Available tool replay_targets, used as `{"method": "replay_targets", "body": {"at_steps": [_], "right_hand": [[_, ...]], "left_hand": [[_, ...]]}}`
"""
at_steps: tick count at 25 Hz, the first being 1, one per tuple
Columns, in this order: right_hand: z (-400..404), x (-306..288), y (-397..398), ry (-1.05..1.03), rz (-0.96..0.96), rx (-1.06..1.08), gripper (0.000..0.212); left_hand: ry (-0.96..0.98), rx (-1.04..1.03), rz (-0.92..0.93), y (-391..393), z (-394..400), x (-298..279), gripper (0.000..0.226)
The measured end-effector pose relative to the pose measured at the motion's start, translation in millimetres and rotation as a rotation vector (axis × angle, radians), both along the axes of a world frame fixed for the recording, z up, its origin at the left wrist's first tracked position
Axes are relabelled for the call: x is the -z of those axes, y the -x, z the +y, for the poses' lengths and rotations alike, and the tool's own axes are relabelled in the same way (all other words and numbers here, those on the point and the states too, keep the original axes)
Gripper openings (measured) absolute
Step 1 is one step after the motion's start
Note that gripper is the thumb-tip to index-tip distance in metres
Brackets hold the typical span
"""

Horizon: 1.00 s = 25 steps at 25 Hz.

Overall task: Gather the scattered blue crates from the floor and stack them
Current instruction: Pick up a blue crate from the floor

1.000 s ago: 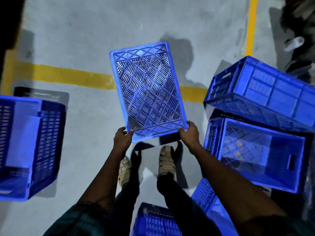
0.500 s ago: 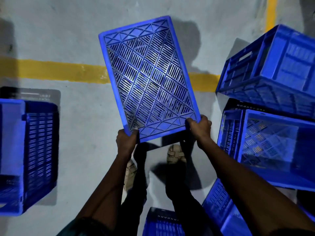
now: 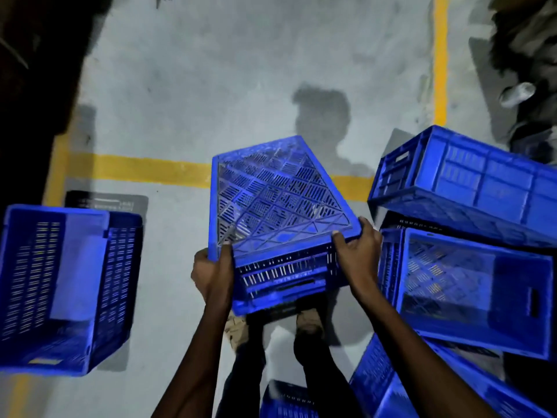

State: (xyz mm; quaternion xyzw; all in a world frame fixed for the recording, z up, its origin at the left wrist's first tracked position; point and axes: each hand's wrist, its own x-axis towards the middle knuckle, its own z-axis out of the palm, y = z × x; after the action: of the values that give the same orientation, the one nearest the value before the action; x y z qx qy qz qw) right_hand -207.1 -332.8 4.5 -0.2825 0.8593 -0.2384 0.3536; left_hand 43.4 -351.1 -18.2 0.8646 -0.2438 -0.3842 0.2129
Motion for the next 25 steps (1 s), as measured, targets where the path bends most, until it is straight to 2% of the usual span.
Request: {"method": "replay_targets", "body": {"at_steps": [5,8,10,12,14,16,19,22,25], "right_hand": [[-27,-43,-15,0.122,0.017,-0.112,0.054],[-47,-45,-27,0.195,0.049,-0.205,0.06],[-55,-40,-36,0.221,0.119,-0.262,0.068],[-51,-35,-46,0.285,0.296,-0.341,0.067],[-34,-30,-58,0.365,0.438,-0.479,0.055],[-14,-19,-70,0.438,0.436,-0.75,0.042],[-13,0,-78,0.347,0.537,-1.139,0.044],[-47,3,-84,0.189,0.65,-1.257,0.05],[-78,-8,-91,0.063,0.628,-1.376,0.049]], "left_hand": [[0.089,0.012,0.031,-13,-18,-35,0.057],[0.163,0.034,0.036,-15,-44,-44,0.058],[0.187,0.036,0.03,-15,-63,-49,0.064],[0.266,0.066,0.049,-14,-76,-50,0.066],[0.337,0.09,0.056,-16,-88,-45,0.065],[0.385,0.11,0.046,-22,-101,-38,0.062],[0.41,0.186,0.037,-30,-116,-28,0.05],[0.44,0.286,0.032,-34,-115,-23,0.053],[0.435,0.325,0.059,-35,-95,-25,0.055]]}}
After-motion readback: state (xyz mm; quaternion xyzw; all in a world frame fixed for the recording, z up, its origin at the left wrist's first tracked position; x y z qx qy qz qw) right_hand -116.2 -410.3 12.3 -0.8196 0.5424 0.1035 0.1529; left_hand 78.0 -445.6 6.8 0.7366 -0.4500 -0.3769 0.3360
